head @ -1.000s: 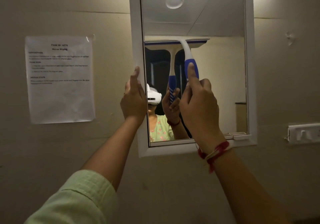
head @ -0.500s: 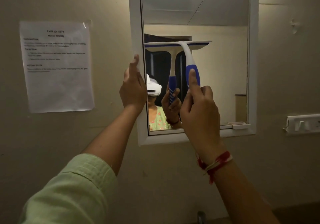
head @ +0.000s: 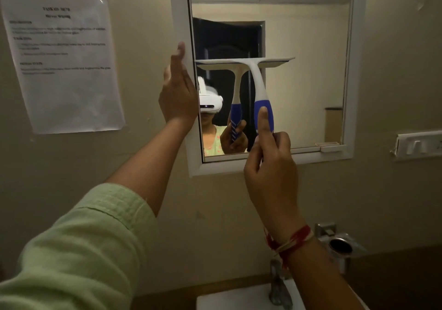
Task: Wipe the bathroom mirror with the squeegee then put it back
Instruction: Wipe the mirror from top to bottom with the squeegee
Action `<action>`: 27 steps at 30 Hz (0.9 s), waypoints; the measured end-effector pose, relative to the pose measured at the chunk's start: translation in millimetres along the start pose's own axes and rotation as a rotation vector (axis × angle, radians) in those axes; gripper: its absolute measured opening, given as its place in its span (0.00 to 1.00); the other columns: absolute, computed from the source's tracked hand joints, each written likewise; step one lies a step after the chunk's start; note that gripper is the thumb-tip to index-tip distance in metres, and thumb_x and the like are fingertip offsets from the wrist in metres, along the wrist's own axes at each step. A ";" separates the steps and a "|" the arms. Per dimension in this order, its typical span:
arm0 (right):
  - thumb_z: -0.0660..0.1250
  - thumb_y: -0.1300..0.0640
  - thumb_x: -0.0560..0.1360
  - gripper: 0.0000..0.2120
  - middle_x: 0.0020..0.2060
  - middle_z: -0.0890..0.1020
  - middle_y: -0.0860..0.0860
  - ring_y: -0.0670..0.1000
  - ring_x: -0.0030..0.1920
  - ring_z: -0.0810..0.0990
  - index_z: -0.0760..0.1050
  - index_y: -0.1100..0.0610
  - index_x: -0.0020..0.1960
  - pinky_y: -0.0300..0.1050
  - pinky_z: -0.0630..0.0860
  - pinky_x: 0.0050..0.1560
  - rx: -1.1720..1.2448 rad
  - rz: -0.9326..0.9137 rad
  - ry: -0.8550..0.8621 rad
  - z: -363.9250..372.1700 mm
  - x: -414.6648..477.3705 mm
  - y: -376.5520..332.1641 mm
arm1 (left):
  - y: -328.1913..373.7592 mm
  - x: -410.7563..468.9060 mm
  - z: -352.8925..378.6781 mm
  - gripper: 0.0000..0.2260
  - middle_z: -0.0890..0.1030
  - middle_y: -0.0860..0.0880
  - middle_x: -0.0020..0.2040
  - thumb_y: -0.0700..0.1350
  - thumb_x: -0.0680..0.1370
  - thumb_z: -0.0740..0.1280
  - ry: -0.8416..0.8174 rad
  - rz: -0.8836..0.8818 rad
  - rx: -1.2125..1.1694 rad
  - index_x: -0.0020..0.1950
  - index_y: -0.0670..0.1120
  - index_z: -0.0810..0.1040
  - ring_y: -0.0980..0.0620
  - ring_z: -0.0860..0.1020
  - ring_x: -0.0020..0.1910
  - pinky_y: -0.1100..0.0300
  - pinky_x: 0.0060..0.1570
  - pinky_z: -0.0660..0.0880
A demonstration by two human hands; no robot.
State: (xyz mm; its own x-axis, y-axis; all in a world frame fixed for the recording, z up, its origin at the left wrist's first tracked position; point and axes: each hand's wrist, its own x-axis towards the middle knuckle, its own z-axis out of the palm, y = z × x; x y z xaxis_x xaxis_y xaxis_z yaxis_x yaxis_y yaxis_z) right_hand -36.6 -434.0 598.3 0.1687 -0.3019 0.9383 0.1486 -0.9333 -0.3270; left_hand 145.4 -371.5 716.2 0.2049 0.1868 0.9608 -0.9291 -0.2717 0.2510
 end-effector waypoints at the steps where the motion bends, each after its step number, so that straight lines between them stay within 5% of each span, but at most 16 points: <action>1: 0.54 0.56 0.77 0.27 0.48 0.73 0.58 0.44 0.32 0.70 0.46 0.50 0.72 0.34 0.74 0.35 0.000 0.007 -0.003 1.2 -4.7 0.8 | -0.2 0.1 0.0 0.17 0.79 0.42 0.54 0.44 0.82 0.51 0.001 -0.001 0.002 0.71 0.47 0.65 0.63 0.65 0.26 0.77 0.28 0.66; 4: 0.54 0.56 0.77 0.27 0.47 0.73 0.57 0.41 0.29 0.67 0.48 0.50 0.73 0.27 0.68 0.33 -0.006 0.021 -0.008 2.7 -18.5 3.6 | 0.3 0.2 -0.5 0.17 0.79 0.44 0.56 0.43 0.82 0.52 0.018 0.010 0.004 0.70 0.46 0.65 0.65 0.65 0.27 0.79 0.30 0.66; 18: 0.52 0.54 0.77 0.26 0.45 0.74 0.55 0.39 0.29 0.66 0.52 0.52 0.73 0.25 0.65 0.30 0.002 0.100 -0.051 3.3 -79.6 14.8 | 2.5 0.1 -2.7 0.17 0.77 0.45 0.61 0.42 0.82 0.50 -0.001 0.010 0.028 0.71 0.45 0.63 0.65 0.68 0.30 0.80 0.32 0.64; 25: 0.53 0.56 0.77 0.24 0.43 0.72 0.52 0.35 0.29 0.63 0.57 0.55 0.73 0.21 0.66 0.32 0.002 0.150 -0.072 2.1 -113.3 22.2 | 8.2 -2.1 -4.7 0.18 0.77 0.41 0.58 0.42 0.81 0.51 0.032 -0.009 0.102 0.71 0.41 0.63 0.48 0.77 0.46 0.80 0.37 0.60; 27: 0.53 0.57 0.77 0.25 0.42 0.70 0.50 0.35 0.28 0.62 0.57 0.55 0.73 0.20 0.66 0.33 0.001 0.158 -0.083 -0.4 -120.7 23.6 | 9.1 -4.2 -5.0 0.18 0.78 0.40 0.56 0.42 0.81 0.51 0.031 -0.003 0.115 0.70 0.40 0.64 0.50 0.76 0.42 0.81 0.35 0.60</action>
State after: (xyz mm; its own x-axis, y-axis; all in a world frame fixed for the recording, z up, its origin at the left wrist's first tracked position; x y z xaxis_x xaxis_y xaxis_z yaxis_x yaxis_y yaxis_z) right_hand -53.8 -419.6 477.4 0.2697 -0.4273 0.8630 0.1152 -0.8754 -0.4695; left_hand 134.5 -370.0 713.9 0.1962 0.2161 0.9565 -0.8868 -0.3771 0.2671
